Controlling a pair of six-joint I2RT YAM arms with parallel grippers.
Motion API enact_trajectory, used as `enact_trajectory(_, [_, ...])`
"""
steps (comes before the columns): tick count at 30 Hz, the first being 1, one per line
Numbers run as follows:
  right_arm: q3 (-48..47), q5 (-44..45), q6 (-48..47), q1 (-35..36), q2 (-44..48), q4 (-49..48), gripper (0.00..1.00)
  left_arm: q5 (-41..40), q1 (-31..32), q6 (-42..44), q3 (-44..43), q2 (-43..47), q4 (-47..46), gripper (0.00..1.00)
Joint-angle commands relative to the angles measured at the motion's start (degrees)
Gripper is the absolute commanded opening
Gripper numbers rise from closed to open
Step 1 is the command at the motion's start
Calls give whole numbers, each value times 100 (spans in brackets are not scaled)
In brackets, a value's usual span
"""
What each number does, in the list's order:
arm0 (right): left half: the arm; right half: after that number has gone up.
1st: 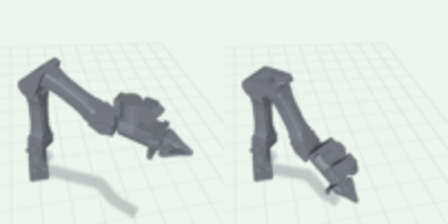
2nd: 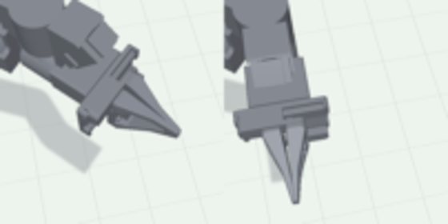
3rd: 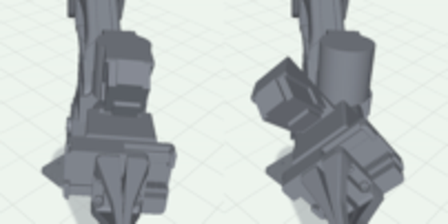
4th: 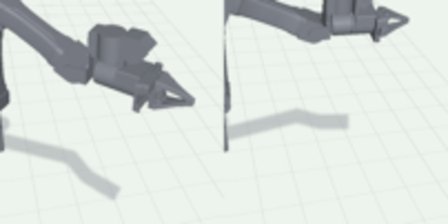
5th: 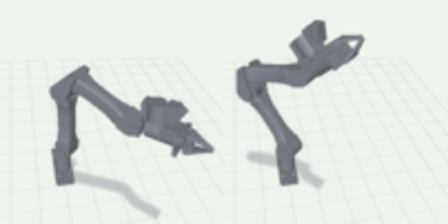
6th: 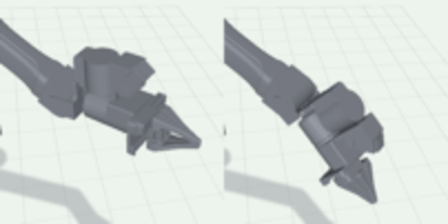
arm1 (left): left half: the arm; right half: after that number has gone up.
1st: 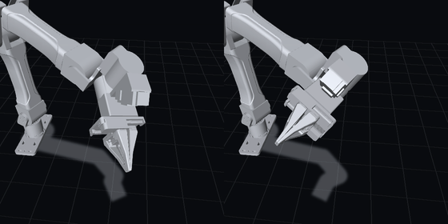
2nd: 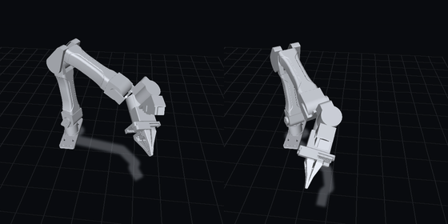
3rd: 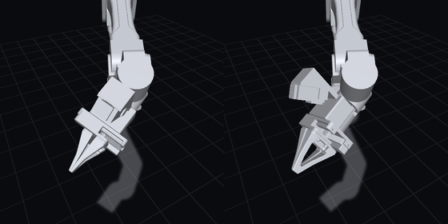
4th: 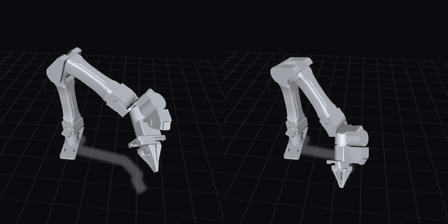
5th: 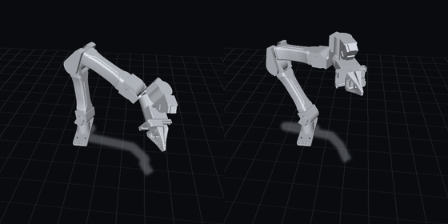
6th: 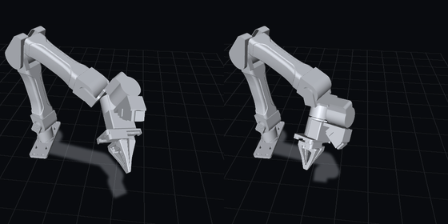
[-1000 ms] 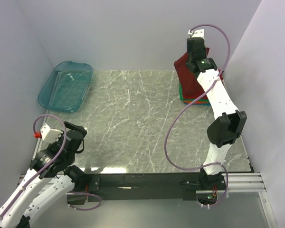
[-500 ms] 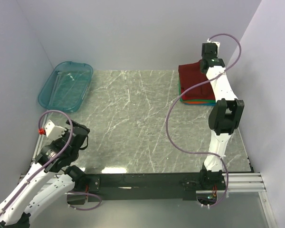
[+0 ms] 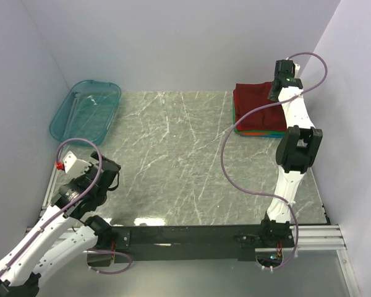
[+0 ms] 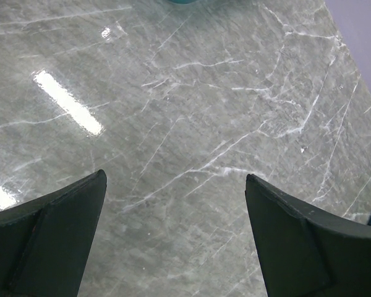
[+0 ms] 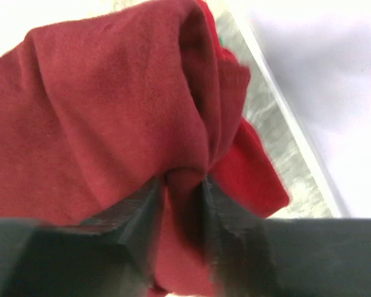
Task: Fold and stack the t-shirts
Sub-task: Neatly place the folded tshirt to the corner, then reset both grippers
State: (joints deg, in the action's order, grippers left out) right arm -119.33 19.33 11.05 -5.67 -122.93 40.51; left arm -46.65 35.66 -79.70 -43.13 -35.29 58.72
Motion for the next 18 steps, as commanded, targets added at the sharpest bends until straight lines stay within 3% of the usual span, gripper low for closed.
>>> enact_trajectory(1, [-310, -79, 152, -48, -2, 203, 58, -107, -24, 209, -257, -83, -264, 99])
enact_trajectory(2, [-310, -35, 169, -57, 24, 203, 68, -107, -24, 244, -266, -118, -291, 100])
enact_trajectory(4, [-310, -35, 205, -48, 85, 185, 78, -98, -24, 323, -309, -171, -370, 99])
enact_trajectory(13, [137, -535, 73, -39, 1042, 36, 86, -11, -24, 735, -468, -453, -676, 99])
enact_trajectory(18, [927, -1105, 90, -13, 2166, -315, 87, 244, -33, 1035, -442, -453, -1055, 99])
